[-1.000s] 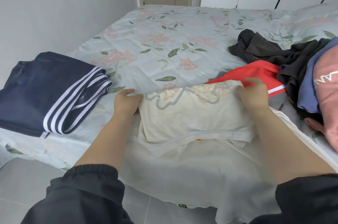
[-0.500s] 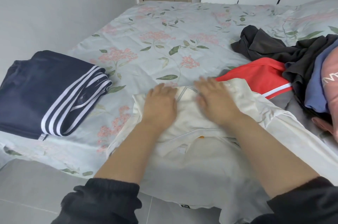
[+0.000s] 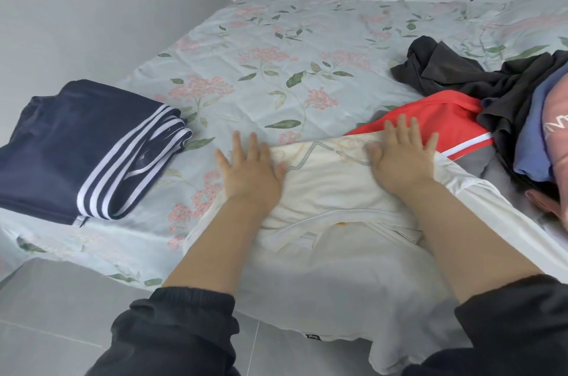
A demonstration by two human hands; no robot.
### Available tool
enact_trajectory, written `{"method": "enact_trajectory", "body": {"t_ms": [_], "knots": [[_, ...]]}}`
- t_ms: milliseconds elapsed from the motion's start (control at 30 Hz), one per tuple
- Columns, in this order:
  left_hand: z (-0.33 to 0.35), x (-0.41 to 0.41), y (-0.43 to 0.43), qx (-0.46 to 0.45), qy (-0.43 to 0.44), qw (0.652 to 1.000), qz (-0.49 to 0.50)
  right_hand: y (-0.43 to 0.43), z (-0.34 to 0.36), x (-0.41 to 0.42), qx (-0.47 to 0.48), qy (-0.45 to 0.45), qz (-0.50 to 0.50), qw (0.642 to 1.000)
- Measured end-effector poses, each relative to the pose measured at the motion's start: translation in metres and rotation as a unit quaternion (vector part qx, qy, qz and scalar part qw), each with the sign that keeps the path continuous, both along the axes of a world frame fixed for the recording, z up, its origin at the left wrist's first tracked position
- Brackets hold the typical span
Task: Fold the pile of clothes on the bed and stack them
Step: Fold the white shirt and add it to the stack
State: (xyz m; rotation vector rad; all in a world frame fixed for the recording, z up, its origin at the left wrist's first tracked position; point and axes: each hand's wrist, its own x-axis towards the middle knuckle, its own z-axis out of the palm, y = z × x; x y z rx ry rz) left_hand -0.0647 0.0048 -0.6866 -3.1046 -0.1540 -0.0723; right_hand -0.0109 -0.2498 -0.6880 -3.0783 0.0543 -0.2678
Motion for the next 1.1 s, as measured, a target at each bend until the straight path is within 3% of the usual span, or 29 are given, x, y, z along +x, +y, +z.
{"method": "enact_trajectory", "body": {"t_ms": [100, 300, 400, 533, 633, 700, 933, 1100], "knots": [[-0.007, 0.0, -0.014, -0.004, 0.0, 0.993, -0.117, 0.027, -0.009, -0.01, 0.002, 0.008, 0.134, 0.991], [-0.008, 0.011, 0.002, -0.042, 0.012, 0.994, -0.1, 0.018, -0.016, -0.002, 0.028, 0.024, 0.147, 0.988], [0.007, 0.031, 0.012, -0.086, 0.062, 0.991, -0.084, 0.01, -0.001, 0.014, 0.07, 0.082, 0.174, 0.979], [0.025, 0.048, 0.024, -0.159, 0.118, 0.976, -0.086, 0.004, 0.035, 0.035, -0.059, 0.163, 0.157, 0.972], [0.04, 0.05, 0.026, -0.103, 0.156, 0.975, -0.116, 0.009, 0.06, 0.034, -0.202, 0.135, 0.176, 0.954], [0.053, 0.046, 0.026, -0.05, 0.162, 0.978, -0.123, 0.008, 0.073, 0.025, -0.244, 0.086, 0.195, 0.946], [0.119, -0.004, 0.035, -0.039, 0.019, 0.992, -0.117, -0.013, 0.151, -0.034, -0.143, 0.03, 0.179, 0.973], [0.189, -0.047, 0.032, -0.02, -0.034, 0.989, -0.142, -0.016, 0.221, -0.089, -0.123, -0.017, 0.152, 0.981]]}}
